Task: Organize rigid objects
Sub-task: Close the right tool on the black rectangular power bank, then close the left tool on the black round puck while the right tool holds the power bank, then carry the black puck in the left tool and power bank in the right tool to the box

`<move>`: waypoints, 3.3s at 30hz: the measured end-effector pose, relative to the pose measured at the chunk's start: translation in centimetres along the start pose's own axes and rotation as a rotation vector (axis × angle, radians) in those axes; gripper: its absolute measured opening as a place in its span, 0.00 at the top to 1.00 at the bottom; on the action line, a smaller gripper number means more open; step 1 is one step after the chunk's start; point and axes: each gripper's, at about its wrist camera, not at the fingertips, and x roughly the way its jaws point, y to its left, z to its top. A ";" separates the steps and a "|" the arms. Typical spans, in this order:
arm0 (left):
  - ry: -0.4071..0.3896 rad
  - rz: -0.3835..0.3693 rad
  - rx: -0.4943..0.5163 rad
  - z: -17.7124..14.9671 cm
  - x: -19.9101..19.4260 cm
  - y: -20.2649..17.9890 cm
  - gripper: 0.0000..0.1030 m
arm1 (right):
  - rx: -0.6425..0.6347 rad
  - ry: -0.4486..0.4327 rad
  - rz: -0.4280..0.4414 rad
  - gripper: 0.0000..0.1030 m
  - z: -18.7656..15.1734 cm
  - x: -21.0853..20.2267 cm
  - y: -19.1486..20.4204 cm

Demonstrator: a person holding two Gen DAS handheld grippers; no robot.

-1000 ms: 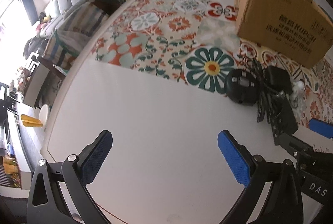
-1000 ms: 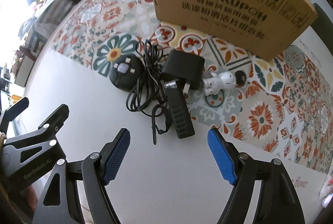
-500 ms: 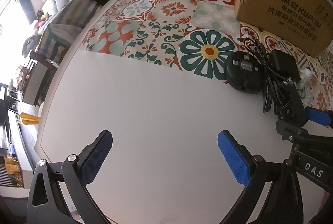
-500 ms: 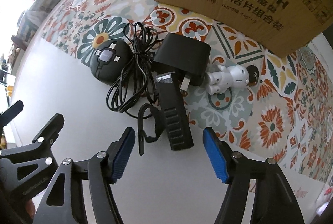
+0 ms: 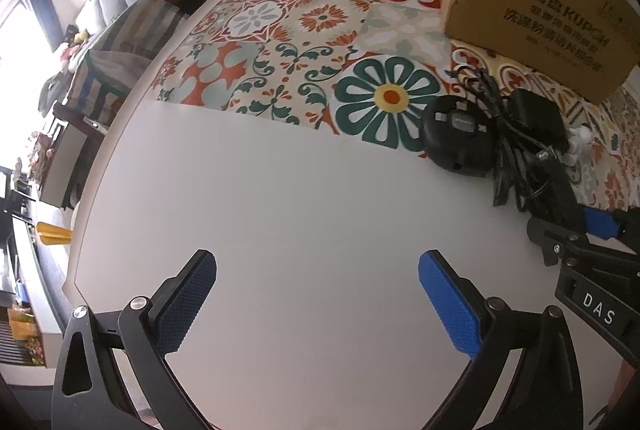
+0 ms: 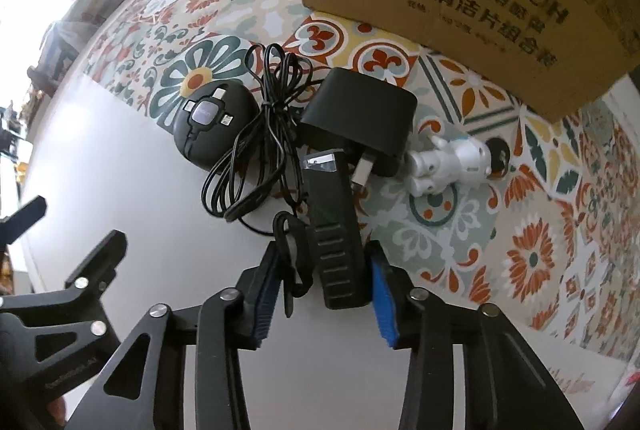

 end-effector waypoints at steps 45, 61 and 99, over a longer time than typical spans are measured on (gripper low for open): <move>-0.313 -0.275 0.650 2.6 1.6 -4.3 0.09 | 0.550 -0.155 -0.007 0.61 -5.5 -2.9 -0.8; -0.370 -0.358 0.776 4.0 2.9 -6.7 0.15 | 0.612 -0.162 -0.021 0.61 -5.0 -2.1 -1.3; -0.362 -0.446 0.565 3.4 0.1 -3.4 0.41 | 0.577 -0.194 -0.011 0.61 -5.3 -2.9 -0.9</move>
